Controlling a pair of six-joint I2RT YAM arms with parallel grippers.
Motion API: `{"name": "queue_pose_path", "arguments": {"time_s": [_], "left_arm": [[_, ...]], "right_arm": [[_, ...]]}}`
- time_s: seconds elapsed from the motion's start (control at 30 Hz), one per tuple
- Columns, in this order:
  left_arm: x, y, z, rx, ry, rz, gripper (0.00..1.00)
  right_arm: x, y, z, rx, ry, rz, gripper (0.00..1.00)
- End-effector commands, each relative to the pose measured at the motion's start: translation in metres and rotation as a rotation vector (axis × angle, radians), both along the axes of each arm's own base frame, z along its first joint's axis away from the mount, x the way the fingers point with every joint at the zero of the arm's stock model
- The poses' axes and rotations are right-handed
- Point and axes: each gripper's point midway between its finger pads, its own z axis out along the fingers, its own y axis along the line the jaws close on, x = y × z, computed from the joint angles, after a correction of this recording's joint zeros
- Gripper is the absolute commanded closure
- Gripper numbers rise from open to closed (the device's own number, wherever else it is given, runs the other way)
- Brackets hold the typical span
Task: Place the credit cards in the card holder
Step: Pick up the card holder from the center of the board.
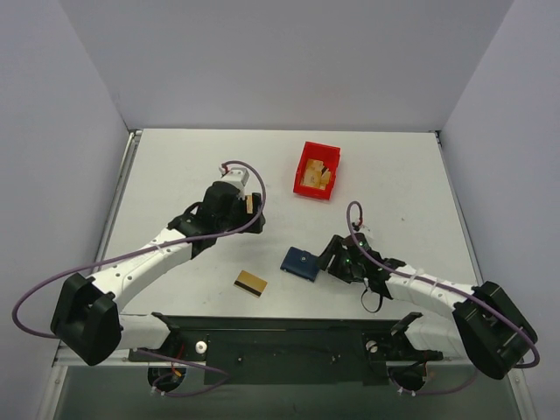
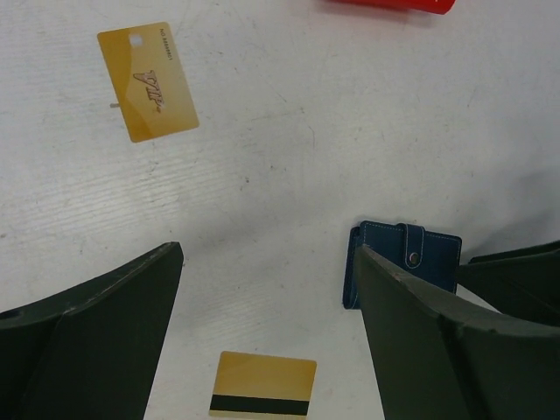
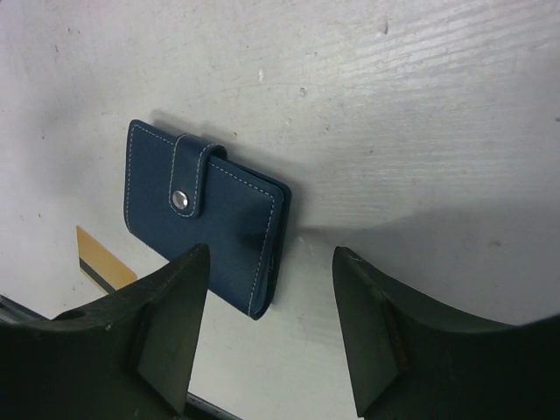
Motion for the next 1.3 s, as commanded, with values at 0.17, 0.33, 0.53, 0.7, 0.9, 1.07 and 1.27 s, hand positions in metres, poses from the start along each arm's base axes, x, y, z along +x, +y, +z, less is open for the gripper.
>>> {"name": "queue_pose_path", "arguments": {"time_s": [0.17, 0.33, 0.53, 0.7, 0.9, 1.07, 1.27], "left_arm": [[-0.014, -0.031, 0.004, -0.097, -0.019, -0.184, 0.1], [-0.014, -0.035, -0.006, -0.087, 0.007, -0.19, 0.11], [-0.012, -0.036, -0.012, -0.084, 0.02, -0.176, 0.12], [-0.01, -0.036, -0.015, -0.08, 0.023, -0.172, 0.12], [-0.008, -0.04, -0.011, -0.088, 0.014, -0.189, 0.12], [-0.011, -0.051, -0.01, -0.119, 0.015, -0.242, 0.12], [-0.02, -0.059, -0.014, -0.154, 0.017, -0.307, 0.16]], "right_arm": [[-0.005, 0.01, -0.02, 0.015, 0.082, 0.009, 0.57], [-0.004, 0.011, -0.024, 0.003, 0.096, 0.018, 0.72], [-0.004, 0.008, -0.027, -0.008, 0.099, 0.018, 0.93], [0.003, 0.004, -0.015, -0.023, 0.046, 0.035, 1.0], [0.019, -0.005, 0.024, -0.122, -0.091, 0.164, 1.0], [0.016, 0.002, 0.061, -0.136, -0.066, 0.419, 1.0], [-0.014, 0.014, 0.066, -0.115, 0.115, 0.682, 1.0]]}}
